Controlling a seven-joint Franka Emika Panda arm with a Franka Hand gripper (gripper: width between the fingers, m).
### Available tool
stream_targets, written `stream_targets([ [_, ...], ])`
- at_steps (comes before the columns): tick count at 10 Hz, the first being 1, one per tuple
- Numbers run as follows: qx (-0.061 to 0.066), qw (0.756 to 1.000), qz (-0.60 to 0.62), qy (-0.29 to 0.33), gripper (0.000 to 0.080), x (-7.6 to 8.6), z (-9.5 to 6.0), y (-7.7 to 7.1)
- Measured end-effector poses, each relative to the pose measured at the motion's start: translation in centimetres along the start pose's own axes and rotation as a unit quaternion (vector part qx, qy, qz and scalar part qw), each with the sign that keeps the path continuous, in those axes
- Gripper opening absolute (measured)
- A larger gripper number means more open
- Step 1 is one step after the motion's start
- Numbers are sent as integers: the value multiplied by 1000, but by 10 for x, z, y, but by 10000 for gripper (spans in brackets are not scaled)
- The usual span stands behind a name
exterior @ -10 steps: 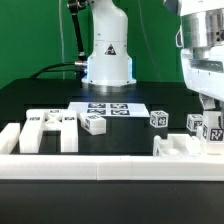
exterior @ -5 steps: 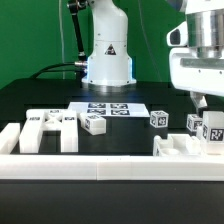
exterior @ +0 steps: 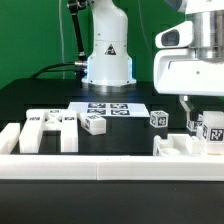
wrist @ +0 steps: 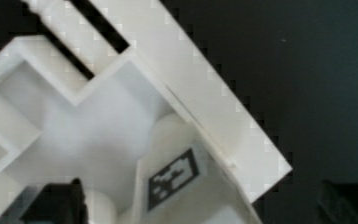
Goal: Assemble chair
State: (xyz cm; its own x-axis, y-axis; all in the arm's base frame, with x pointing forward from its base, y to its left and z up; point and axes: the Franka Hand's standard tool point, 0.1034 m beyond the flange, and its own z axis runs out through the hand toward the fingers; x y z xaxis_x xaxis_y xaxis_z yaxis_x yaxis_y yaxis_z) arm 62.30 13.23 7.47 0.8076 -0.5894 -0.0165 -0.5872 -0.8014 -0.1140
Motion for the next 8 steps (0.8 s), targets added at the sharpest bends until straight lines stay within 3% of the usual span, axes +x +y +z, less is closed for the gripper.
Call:
stream_targets([
  [2,-21,988,-155,14,648,5,0,4],
  [6,-24,940,-339,15,648,13,-6,3],
  [8,-24,932,-363,12,648,14,-9,0],
])
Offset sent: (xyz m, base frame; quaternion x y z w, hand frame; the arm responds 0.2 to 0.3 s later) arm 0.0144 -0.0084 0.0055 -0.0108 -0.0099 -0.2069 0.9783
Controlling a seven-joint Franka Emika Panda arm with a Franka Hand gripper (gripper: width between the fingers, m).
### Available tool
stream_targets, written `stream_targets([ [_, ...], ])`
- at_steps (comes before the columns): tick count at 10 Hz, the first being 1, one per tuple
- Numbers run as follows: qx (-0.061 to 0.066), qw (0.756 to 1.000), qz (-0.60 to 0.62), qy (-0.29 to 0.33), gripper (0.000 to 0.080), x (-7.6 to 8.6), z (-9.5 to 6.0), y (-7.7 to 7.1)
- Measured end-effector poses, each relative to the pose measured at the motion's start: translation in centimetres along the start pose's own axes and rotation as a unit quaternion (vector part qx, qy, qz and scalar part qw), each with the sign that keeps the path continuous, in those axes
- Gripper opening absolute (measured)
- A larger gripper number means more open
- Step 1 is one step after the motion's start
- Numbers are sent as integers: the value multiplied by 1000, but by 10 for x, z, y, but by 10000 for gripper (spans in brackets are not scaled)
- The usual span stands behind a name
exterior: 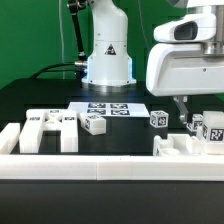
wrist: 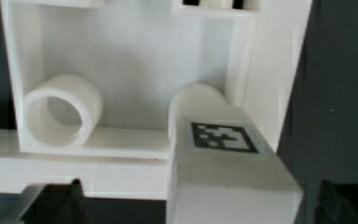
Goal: Assemble chair
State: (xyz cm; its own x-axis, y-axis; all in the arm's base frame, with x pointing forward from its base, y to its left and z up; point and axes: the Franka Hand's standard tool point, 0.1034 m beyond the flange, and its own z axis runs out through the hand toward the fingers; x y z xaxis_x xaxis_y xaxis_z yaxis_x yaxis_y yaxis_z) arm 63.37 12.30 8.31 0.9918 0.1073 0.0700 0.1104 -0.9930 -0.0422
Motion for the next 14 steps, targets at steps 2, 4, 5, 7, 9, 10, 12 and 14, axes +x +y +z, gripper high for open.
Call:
stream_targets([
  [2,0,1000,8,1,525,0,0,0],
  [4,0,1000,22,1,391,0,0,0],
  [5,1,999,54,1,288,0,0,-1],
  [7,1,992,123,0,288,0,0,0],
  [9,1,982,190,0,288,0,0,0],
  [10,1,973,229,0,288,0,0,0],
  [12,1,941,340,0,291,-1,1,-1],
  [14,8,884,468,-5,291,-1,2,-4],
])
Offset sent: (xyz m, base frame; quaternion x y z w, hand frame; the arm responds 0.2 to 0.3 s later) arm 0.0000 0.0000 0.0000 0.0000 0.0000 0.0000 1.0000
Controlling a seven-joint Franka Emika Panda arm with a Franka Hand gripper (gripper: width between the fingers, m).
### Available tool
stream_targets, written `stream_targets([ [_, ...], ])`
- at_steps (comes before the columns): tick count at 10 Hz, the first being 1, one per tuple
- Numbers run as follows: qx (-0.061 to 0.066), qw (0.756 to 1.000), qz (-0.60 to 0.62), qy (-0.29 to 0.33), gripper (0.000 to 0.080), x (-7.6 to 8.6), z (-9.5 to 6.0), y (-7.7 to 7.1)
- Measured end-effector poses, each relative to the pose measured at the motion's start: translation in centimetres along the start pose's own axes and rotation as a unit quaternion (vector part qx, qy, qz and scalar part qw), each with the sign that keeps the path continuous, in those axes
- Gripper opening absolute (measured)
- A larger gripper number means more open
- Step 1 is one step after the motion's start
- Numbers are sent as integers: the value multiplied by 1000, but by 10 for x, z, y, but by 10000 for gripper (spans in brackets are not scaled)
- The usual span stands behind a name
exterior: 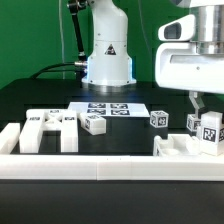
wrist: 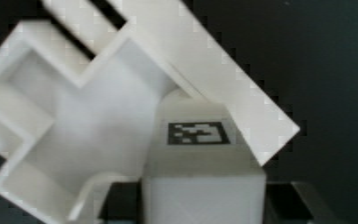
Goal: Assemble chair
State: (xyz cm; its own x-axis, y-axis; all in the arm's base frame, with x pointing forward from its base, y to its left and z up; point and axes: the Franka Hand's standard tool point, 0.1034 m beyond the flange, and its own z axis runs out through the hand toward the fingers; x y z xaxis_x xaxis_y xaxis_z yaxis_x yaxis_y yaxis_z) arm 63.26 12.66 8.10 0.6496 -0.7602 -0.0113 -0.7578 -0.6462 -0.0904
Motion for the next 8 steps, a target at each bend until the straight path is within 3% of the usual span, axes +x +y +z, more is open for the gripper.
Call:
stream_targets([
  [3,10,988,152,-15,291,-1,0,-1],
  [8,12,954,300,-26,291,-1,1,-2],
])
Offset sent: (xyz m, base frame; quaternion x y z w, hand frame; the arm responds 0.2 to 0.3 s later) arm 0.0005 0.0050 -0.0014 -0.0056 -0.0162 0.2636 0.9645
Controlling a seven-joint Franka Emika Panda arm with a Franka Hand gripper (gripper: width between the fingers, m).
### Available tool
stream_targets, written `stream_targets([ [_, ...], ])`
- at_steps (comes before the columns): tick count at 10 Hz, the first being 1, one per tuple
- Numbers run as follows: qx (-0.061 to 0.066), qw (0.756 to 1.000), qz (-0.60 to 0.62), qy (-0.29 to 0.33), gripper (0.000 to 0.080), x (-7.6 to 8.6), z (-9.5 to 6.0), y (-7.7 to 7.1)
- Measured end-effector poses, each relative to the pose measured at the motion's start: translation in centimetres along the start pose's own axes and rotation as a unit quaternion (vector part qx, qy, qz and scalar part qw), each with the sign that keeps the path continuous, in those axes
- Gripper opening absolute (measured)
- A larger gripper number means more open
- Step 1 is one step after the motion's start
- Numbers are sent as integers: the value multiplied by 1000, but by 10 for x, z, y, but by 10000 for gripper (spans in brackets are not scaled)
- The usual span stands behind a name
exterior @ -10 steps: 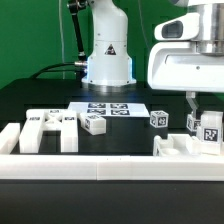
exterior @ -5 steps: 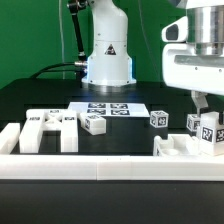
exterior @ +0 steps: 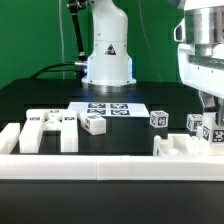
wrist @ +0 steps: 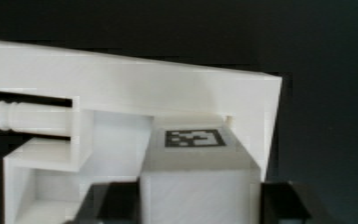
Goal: Assemble chair
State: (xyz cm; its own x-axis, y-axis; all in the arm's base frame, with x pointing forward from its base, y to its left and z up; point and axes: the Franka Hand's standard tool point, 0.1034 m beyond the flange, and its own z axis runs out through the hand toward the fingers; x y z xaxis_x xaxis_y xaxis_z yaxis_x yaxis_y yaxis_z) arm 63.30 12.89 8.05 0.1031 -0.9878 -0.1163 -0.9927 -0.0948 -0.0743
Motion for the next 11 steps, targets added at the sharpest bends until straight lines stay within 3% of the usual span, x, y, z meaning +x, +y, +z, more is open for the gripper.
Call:
stream_targets([
  [4,1,999,49,-3,291,-1,0,0],
  [7,1,1000,7,-3,607,-3,0,0],
  [11,6,985,-170,0,647,-5,0,-2],
])
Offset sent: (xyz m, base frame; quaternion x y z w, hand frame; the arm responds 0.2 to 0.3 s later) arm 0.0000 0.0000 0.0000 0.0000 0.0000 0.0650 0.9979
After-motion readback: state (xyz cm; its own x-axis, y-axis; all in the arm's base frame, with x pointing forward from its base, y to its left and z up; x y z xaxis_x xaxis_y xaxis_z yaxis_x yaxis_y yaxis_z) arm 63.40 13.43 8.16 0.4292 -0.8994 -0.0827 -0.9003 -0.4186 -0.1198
